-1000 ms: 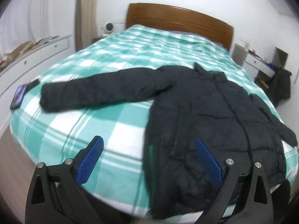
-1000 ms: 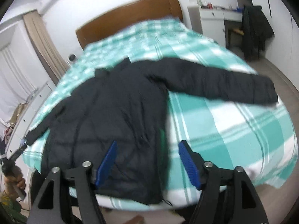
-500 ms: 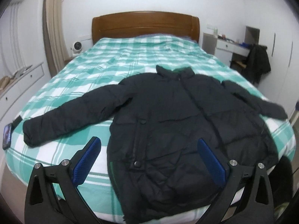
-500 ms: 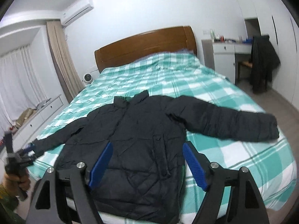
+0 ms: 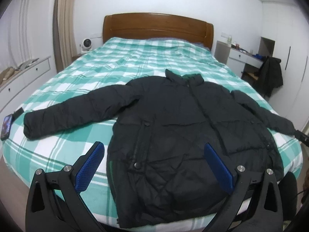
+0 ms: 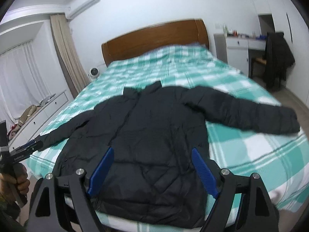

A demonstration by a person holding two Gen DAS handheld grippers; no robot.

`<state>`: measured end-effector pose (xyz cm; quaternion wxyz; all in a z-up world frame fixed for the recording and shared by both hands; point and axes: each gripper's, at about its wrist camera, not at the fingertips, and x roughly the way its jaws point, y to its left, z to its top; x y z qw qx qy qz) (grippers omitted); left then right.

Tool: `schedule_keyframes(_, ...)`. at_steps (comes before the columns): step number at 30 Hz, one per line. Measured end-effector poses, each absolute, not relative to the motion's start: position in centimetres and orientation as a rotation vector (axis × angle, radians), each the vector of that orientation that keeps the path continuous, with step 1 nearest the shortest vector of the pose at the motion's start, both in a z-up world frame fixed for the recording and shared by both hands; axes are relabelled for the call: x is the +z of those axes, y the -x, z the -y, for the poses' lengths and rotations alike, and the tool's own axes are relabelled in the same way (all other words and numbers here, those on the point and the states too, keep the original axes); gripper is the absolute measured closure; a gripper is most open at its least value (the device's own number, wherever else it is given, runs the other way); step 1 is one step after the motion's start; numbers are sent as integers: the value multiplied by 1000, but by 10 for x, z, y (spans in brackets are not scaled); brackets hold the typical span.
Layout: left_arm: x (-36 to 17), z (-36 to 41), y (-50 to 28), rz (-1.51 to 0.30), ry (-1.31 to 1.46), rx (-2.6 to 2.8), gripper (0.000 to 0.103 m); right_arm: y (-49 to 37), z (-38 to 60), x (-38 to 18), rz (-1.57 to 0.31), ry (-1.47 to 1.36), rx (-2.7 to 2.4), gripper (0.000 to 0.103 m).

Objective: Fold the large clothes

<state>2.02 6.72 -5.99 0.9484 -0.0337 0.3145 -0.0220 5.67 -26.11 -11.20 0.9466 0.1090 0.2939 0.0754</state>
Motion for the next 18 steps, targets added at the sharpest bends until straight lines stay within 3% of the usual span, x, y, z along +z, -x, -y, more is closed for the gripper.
schedule_keyframes(18,-76,-57,-23,-710,71,-85,1,-69,253,-136,-730,-201,109,19)
